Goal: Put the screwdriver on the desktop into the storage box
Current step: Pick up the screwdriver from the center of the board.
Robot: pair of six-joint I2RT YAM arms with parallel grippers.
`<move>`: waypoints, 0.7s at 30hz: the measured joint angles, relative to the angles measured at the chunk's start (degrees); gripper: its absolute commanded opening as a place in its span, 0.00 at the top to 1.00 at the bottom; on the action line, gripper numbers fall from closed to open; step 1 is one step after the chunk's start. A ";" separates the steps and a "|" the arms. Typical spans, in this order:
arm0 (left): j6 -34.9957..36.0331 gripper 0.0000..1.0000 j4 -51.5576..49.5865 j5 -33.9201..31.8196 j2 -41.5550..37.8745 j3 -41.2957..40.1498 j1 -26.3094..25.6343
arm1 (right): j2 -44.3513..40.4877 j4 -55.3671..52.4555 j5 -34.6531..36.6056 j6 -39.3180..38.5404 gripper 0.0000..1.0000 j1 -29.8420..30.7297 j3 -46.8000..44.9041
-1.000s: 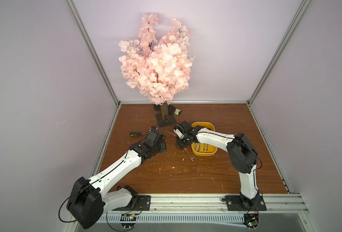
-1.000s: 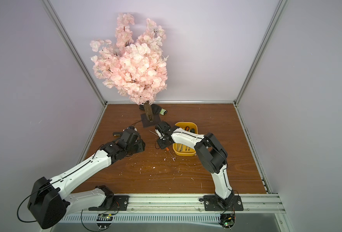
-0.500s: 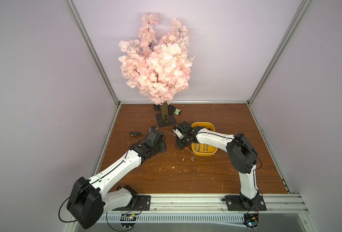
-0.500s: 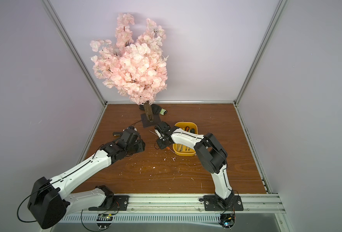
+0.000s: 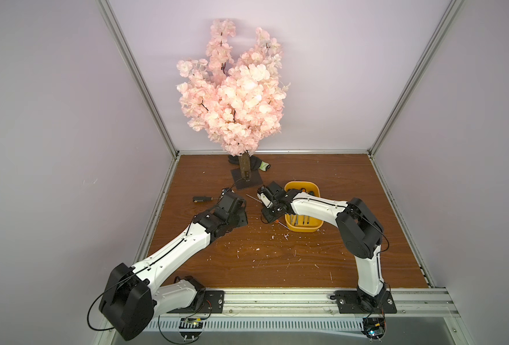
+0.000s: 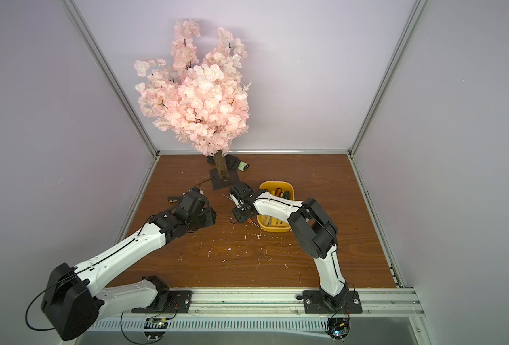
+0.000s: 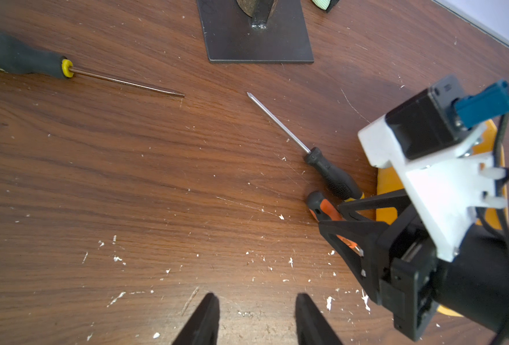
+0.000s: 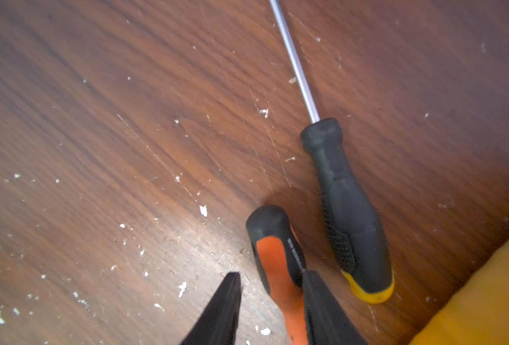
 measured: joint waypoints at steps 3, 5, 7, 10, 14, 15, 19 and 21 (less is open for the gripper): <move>-0.22 0.54 0.09 0.00 -0.59 -0.28 0.00 | 0.76 0.00 0.02 -0.26 0.60 0.28 -0.07; -0.39 0.54 0.17 0.00 -1.03 -0.59 0.00 | 1.36 -0.02 0.13 -0.46 0.59 0.55 -0.11; -0.52 0.54 0.17 0.00 -1.33 -0.79 0.00 | 1.79 -0.04 0.24 -0.55 0.59 0.76 -0.22; -0.70 0.54 0.15 0.00 -1.70 -1.01 0.00 | 1.99 -0.04 0.46 -0.74 0.61 1.09 -0.22; -0.87 0.54 0.17 0.00 -2.14 -1.03 0.00 | 1.99 -0.04 0.63 -1.01 0.67 1.29 -0.22; -0.98 0.54 0.15 0.00 -2.27 -1.03 0.00 | 1.99 -0.07 0.83 -1.14 0.70 1.36 -0.22; -1.05 0.54 0.15 0.00 -2.73 -1.03 0.00 | 1.95 0.66 0.96 -1.31 0.76 1.73 -0.59; -1.05 0.54 0.13 0.00 -2.93 -1.03 0.00 | 1.55 1.44 0.98 -1.36 0.78 1.86 -1.31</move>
